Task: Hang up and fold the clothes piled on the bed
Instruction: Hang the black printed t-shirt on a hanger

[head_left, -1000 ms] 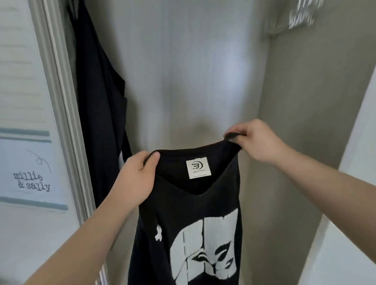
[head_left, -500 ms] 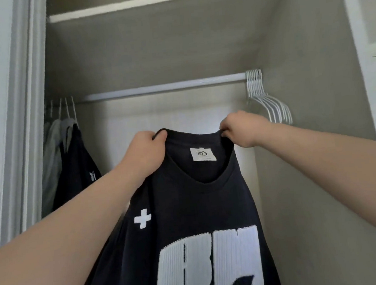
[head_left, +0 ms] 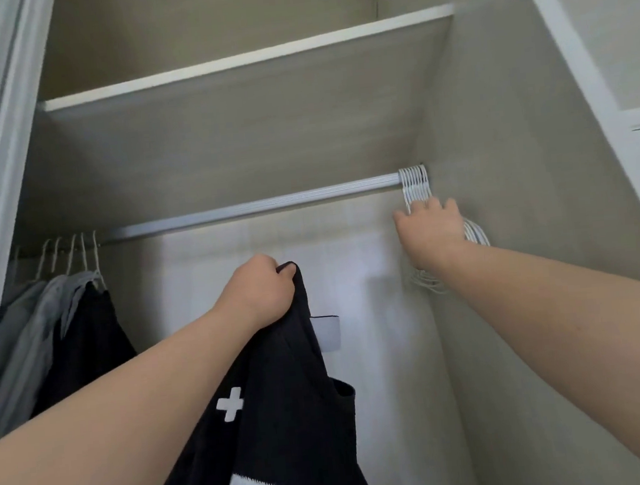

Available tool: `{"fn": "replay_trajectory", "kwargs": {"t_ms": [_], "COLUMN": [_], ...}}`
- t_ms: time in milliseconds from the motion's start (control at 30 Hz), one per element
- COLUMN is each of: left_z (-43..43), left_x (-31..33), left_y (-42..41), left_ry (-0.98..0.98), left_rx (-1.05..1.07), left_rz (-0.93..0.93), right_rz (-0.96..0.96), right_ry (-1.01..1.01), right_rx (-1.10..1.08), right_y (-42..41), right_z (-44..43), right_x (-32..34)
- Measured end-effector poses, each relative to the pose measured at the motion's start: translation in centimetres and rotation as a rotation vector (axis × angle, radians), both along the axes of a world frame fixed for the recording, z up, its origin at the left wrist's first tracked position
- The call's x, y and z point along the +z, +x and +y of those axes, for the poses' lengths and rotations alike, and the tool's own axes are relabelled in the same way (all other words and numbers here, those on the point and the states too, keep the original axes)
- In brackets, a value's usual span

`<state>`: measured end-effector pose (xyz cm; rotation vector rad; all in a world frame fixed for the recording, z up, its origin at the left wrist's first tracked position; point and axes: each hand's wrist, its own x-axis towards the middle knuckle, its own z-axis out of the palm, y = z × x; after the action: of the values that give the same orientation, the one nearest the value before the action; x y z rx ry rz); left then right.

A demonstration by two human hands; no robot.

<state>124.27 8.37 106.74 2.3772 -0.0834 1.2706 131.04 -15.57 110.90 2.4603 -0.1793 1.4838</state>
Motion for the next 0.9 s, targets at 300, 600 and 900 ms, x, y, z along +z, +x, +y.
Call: {"fn": "replay_trajectory", "kwargs": {"t_ms": [300, 600, 900], "left_z": [2.8, 4.6, 6.6], "left_x": [-0.3, -0.1, 1.1], "left_y": [0.9, -0.1, -5.3], "left_ry": [0.015, 0.008, -0.084], "left_rx": [0.057, 0.116, 0.171], "left_rz": [-0.019, -0.04, -0.186], "right_rz": [-0.075, -0.128, -0.031], "right_ry": [0.077, 0.302, 0.985], "right_rx": [0.026, 0.433, 1.203], "right_y": [1.8, 0.7, -1.7], "right_z": [-1.4, -0.1, 4.8], "right_x": [2.0, 2.9, 3.0]}}
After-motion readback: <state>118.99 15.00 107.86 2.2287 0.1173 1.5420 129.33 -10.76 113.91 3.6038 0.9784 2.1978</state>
